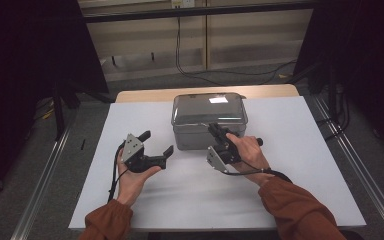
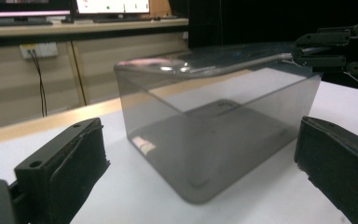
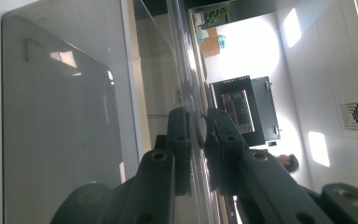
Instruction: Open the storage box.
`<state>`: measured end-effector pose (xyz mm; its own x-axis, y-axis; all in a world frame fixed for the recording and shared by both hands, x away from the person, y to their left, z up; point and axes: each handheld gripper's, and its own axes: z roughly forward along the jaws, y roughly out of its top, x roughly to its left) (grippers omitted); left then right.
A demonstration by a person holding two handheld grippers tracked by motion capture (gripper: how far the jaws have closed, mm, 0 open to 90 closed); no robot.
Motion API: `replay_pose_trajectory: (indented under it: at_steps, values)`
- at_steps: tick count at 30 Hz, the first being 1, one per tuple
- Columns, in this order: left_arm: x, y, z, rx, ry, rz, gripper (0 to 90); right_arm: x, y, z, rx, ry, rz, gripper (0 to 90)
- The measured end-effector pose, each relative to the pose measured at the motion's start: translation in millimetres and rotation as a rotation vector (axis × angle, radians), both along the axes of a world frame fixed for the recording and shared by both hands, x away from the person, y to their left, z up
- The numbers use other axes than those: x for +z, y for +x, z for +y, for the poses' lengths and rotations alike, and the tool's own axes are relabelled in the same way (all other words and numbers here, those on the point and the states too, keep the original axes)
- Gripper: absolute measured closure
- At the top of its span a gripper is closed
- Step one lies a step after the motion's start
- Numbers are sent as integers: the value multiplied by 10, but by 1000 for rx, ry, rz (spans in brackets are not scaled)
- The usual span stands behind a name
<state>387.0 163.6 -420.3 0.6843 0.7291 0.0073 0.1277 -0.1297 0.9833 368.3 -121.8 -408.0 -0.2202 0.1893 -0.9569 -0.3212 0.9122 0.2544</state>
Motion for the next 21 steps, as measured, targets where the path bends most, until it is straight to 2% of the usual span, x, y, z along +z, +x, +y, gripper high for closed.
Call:
replay_pose_trajectory:
  at_steps: [3, 7, 11, 13, 14, 17, 19, 21]
  values:
    - [14, 105, -37, 1, -5, 0, 27, 48, 14, -3, 1, 8, -5, 811]
    - [7, 199, -70, 5, 10, -14, 40, 86, 25, -3, 1, 16, -5, 813]
    - [13, 293, -89, 16, 24, -10, 39, 122, 39, -5, 2, 18, -11, 816]
    - [30, 344, -112, 19, 13, -12, 46, 142, 45, -1, -2, 31, -11, 817]
    - [42, 369, -121, 18, 21, -18, 46, 153, 51, -1, 0, 31, -12, 818]
    - [60, 414, -152, 24, 4, -30, 47, 179, 60, -2, 0, 31, -13, 819]
    - [71, 453, -187, 21, 13, -24, 51, 214, 72, -6, -2, 38, -14, 821]
    - [67, 470, -223, 32, 25, -41, 54, 230, 79, -8, -1, 37, -16, 822]
